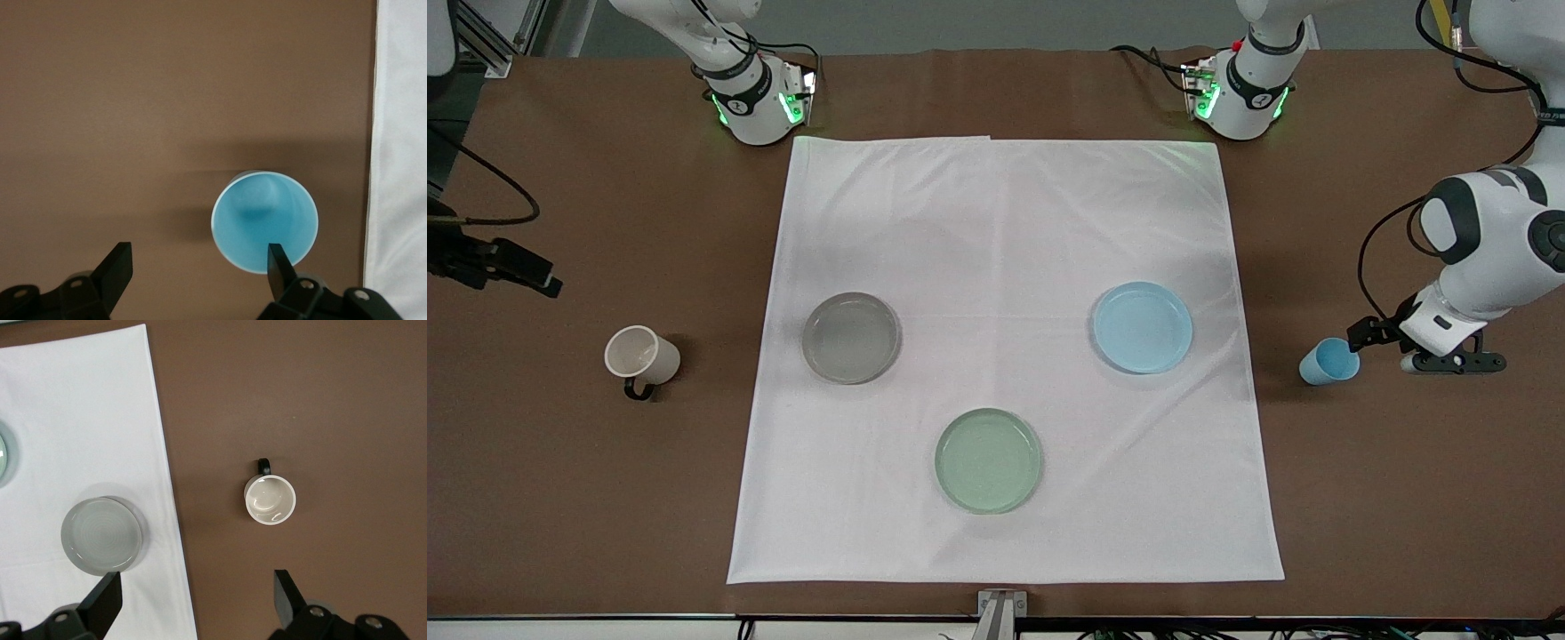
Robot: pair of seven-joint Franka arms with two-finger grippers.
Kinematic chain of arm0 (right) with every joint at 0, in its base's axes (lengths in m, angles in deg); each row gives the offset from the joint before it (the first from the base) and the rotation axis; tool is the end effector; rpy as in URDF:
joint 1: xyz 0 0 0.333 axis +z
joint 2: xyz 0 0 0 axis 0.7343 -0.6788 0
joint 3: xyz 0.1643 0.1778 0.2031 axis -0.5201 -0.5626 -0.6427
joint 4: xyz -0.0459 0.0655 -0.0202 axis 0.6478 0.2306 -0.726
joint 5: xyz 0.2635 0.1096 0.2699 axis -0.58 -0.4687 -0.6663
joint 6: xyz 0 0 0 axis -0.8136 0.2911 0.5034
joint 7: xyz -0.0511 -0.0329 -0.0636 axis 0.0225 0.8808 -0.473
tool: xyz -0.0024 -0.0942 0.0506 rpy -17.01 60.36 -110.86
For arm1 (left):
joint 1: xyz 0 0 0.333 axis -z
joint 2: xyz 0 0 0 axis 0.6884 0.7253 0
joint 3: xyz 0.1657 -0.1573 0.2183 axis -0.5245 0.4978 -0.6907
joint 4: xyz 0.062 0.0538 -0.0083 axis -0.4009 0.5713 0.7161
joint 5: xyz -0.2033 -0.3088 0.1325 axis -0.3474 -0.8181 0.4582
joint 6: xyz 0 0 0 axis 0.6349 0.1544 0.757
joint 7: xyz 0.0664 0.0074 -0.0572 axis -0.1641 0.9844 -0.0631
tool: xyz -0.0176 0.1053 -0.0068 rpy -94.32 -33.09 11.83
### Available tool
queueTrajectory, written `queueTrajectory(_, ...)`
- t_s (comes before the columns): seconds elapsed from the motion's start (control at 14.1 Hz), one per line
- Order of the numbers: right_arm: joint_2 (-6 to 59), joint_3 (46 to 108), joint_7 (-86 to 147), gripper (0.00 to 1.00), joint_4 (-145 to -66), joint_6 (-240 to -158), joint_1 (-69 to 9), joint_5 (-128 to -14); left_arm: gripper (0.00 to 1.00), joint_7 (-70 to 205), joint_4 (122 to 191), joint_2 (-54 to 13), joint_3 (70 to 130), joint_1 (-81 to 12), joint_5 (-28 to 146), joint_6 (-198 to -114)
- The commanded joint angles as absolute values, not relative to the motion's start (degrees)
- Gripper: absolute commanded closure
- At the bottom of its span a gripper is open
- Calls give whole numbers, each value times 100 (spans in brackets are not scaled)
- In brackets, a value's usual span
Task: Place blue cup in blue plate and white mug in gray plate
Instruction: 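Reach the left gripper to the blue cup while the right gripper reaches the mug, then grasp the blue cup with the left gripper and carry it over the blue plate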
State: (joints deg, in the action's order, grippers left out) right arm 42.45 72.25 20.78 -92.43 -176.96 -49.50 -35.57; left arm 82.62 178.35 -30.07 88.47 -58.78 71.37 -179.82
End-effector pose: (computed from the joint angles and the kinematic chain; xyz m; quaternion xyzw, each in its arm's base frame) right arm 0.5986 -0.0299 0.5874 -0.9976 0.0679 0.0013 0.0095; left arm 0.5754 0.0906 0.2861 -0.9993 0.0194 -0.0302 0.0089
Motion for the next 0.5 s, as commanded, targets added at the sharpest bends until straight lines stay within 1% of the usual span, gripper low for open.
queueTrajectory(0.0, 3728, 7262, 2187, 0, -9239, -17900, -4997, -3368, 27, 8289, 17797, -2716, 8890, -5906, 7145, -18198)
queueTrajectory(0.07, 3561, 7253, 2300, 0, -9266, -17944, -5006, -3166, 32, 8289, 17797, -2637, 8890, -5897, 7145, -18233)
queueTrajectory(0.14, 3403, 7253, 2406, 0, -9318, -18162, -5050, -3130, 37, 8289, 17788, -2566, 8899, -5897, 7145, -18268)
queueTrajectory(0.21, 3340, 7253, 2564, 0, -9501, -18443, -5111, -3103, 45, 8289, 17779, -2513, 8899, -5897, 7145, -18312)
queueTrajectory(0.28, 3305, 7253, 2774, 0, -9764, -18863, -5155, -3103, 56, 8262, 17753, -2452, 8899, -5880, 7136, -18313)
queueTrajectory(0.35, 3252, 7253, 2950, 0, -10080, -19311, -5225, -3103, 70, 8219, 17736, -2434, 8907, -5888, 7136, -18313)
queueTrajectory(0.43, 3208, 7253, 3022, 0, -10379, -19716, -5269, -3112, 96, 8218, 17744, -2434, 8916, -5871, 7136, -18313)
